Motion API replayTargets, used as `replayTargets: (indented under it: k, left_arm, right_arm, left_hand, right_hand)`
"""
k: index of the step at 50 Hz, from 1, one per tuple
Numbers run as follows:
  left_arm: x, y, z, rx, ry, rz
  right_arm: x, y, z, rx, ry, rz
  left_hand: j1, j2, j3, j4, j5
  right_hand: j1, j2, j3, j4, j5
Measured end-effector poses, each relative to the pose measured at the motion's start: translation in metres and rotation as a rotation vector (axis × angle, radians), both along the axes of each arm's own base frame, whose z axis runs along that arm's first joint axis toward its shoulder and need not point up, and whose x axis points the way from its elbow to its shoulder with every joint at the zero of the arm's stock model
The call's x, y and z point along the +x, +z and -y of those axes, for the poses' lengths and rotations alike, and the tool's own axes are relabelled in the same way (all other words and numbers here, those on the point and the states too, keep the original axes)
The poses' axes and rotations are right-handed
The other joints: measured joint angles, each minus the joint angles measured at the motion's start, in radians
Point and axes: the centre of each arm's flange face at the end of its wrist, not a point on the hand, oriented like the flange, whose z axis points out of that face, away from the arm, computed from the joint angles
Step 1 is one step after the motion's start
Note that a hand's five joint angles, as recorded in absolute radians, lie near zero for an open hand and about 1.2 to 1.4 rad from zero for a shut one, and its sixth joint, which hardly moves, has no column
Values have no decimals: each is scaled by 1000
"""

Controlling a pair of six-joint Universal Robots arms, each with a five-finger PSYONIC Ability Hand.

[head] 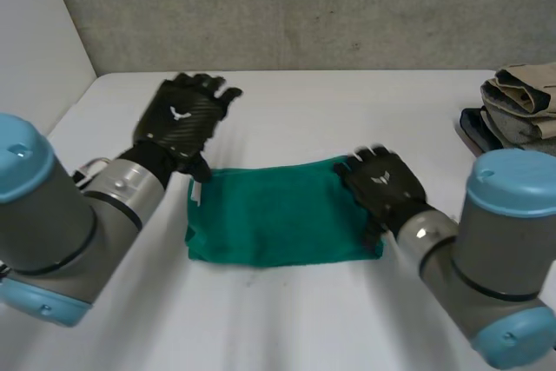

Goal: Fold the laundry.

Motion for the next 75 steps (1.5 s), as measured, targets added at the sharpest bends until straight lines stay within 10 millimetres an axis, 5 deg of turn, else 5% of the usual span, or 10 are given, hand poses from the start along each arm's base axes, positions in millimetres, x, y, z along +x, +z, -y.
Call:
replayTargets:
  k: [10,18,25,33,37,40,48,57,69,75]
  left_arm:
    - [-8,-9,-5,21,-24,12]
    - [-3,-2,-7,10,-12,7]
    - [7,9,-6,-16,17,-8]
    - [26,17,2,-22,78,-37]
    - [34,16,4,-1,101,-59]
    - [37,14,4,16,108,-68]
    - [37,11,4,28,107,-74]
    - [34,9,3,32,95,-71]
    - [31,5,2,41,86,-66]
    - [31,5,2,41,86,-66]
  right_arm:
    - [-23,-31,19,54,-73,-40]
    - [-19,24,44,-243,-133,53]
    - [50,51,3,-332,144,135]
    - [122,8,-71,-166,583,131]
    - [126,-11,-75,-71,602,90]
    - [117,-9,-53,-62,464,79]
    - [35,23,33,-76,-2,123]
    - [-34,-12,46,94,-31,71]
    - [-51,-33,61,65,-21,54]
    - [-48,-29,70,-19,-28,39]
  left_hand:
    - [0,0,0,0,0]
    - [0,0,0,0,0]
    - [0,0,0,0,0]
    - [0,0,0,0,0]
    - [0,0,0,0,0]
    - [0,0,0,0,0]
    - [0,0,0,0,0]
    - [0,0,0,0,0]
    - [0,0,0,0,0]
    - [0,0,0,0,0]
  right_hand:
    - [853,970,970,972,939]
    - [870,970,979,986,965]
    - [905,970,979,987,970]
    - [895,941,947,960,946]
    - [322,348,371,377,344]
    - [9,24,36,39,17]
    - [0,3,4,3,0]
    - [299,310,310,310,303]
    - [885,953,945,946,921]
    - [885,967,978,986,940]
